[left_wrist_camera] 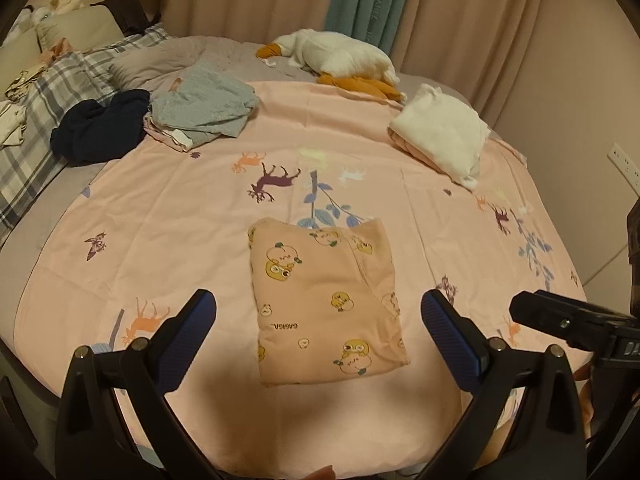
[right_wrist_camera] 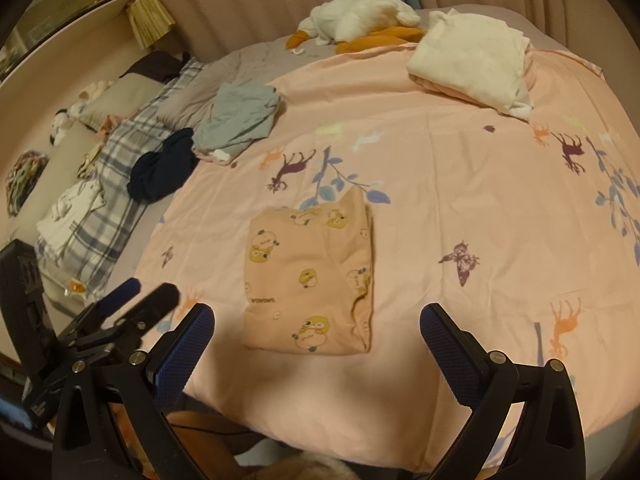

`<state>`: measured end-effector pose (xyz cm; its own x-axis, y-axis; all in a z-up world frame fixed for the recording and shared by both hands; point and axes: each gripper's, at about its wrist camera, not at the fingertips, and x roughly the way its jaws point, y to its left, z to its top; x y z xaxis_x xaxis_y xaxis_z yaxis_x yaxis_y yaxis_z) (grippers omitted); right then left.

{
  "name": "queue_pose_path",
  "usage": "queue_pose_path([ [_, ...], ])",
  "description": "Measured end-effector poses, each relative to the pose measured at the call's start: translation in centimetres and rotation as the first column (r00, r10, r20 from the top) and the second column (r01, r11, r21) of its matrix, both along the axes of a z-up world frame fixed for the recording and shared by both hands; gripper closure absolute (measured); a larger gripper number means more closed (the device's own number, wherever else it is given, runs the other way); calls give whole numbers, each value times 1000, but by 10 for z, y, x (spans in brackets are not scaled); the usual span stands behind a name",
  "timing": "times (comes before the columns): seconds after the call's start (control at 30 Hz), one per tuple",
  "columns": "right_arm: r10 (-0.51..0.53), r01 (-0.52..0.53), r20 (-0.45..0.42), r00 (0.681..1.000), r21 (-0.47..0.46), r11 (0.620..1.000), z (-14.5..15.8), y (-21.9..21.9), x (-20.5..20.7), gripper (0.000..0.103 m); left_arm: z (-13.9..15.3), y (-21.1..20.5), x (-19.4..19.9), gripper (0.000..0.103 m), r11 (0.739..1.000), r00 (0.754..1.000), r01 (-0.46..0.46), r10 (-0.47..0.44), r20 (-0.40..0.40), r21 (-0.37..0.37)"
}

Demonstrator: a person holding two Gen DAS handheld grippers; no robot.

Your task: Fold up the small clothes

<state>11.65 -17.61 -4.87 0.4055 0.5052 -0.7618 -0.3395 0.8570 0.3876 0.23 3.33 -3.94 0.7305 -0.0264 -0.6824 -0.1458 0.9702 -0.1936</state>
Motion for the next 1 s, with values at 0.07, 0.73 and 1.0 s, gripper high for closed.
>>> queue_pose_path([
  [0.07, -14, 14, 0, 1000, -10, 1000, 0, -1, 1, 1, 4, 0, -2, 0, 1000, 1000, 5, -5, 23, 5],
  [0.73, 5, -6, -12, 1000, -70, 998, -3, 2, 6, 1, 7, -11, -2, 0, 996, 999, 9, -13, 43, 85],
  [1.0, 6, -7, -18, 1000, -73, 997, -4, 2, 8, 1, 7, -13, -3, 0, 997, 999, 16, -19, 44, 80],
])
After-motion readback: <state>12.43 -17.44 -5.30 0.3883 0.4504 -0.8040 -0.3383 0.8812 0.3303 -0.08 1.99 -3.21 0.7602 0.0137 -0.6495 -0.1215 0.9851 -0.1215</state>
